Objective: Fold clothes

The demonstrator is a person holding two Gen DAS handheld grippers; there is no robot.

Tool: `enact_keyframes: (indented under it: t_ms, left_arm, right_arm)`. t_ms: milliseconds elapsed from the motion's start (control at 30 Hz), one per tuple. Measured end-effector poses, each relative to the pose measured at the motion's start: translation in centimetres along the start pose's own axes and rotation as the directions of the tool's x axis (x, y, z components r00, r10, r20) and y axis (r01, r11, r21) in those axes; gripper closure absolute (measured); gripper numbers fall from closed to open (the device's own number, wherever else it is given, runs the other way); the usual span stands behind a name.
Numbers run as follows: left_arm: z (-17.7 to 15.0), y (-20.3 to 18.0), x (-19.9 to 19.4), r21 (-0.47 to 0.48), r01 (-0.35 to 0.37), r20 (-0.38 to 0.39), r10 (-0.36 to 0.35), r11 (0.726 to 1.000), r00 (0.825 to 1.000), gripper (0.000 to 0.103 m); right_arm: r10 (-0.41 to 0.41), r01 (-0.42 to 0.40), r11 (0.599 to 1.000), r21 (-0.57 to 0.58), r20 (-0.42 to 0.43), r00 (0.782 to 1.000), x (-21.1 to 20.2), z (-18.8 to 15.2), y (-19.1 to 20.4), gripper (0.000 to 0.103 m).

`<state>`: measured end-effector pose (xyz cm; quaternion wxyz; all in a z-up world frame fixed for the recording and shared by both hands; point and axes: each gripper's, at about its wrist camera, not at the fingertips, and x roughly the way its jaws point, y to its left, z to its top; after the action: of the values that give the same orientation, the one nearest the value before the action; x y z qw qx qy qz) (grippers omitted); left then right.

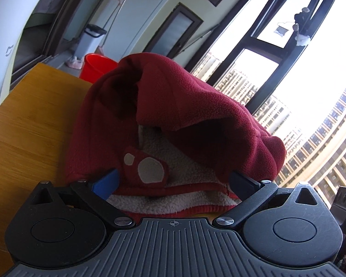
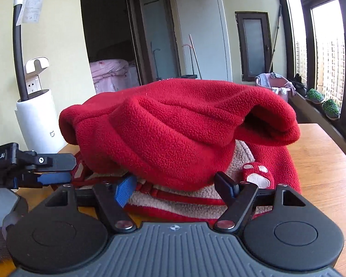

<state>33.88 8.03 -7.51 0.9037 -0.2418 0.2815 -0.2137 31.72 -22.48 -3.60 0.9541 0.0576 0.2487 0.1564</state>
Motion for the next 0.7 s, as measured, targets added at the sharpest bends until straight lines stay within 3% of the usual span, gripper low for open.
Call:
enact_keyframes:
  t_ms: [67,133,267,333,400,467,533,633,700]
  left_arm:
    - [0.2,-0.6,-0.8,0.029,-0.022,0.021,0.021,0.999,1.0,0.0]
    - [0.8,-2.5,-2.8,0.104,0.014,0.089,-0.023,0.995,0.996,0.0]
    - [2.4,-7.5,-5.1,0.254,0.093,0.202,-0.146,0.963,0.968,0.0]
    - [3.3,-9.7,-3.3,0.314,0.065,0.19,-0.13,0.947,0.973,0.0]
    - [3.6,-9.8,-0.1,0.319,0.001,0.147,-0.051,0.948,0.988,0.0]
    - [3.8,-9.4,3.3,0.312,-0.072,0.095,0.045,0.947,0.994,0.0]
    - [3.4,-8.1,5.1,0.274,-0.09,0.057,0.077,0.957,0.995,0.0]
    - [2.3,-6.6,5.0,0.262,-0.055,0.063,0.04,0.964,0.997,0.0]
    - [1.5,-6.7,5.2,0.302,-0.073,0.069,0.054,0.951,0.996,0.0]
  right_arm:
    - [0.019,-0.02,0.999,0.037,0.022,1.0,-1.5,-0.3,-1.0,0.01]
    - [0.027,-0.034,0.997,0.074,0.086,0.996,-3.5,0.0,-2.1,0.0]
    - [0.071,-0.111,0.983,0.145,0.256,0.964,-6.4,2.3,-4.2,0.0]
    - [0.105,-0.169,0.969,0.181,0.318,0.942,-6.1,4.1,-4.8,0.0]
    - [0.132,-0.221,0.952,0.212,0.366,0.921,-4.8,5.8,-5.3,0.0]
    - [0.155,-0.254,0.93,0.266,0.342,0.927,-2.2,6.8,-6.0,0.0]
    - [0.175,-0.257,0.914,0.313,0.268,0.947,0.7,6.9,-6.3,0.0]
    - [0.123,-0.144,0.958,0.247,0.097,0.988,4.4,5.3,-5.3,0.0]
    - [0.074,-0.088,0.987,0.137,0.105,0.992,4.9,3.9,-4.0,0.0]
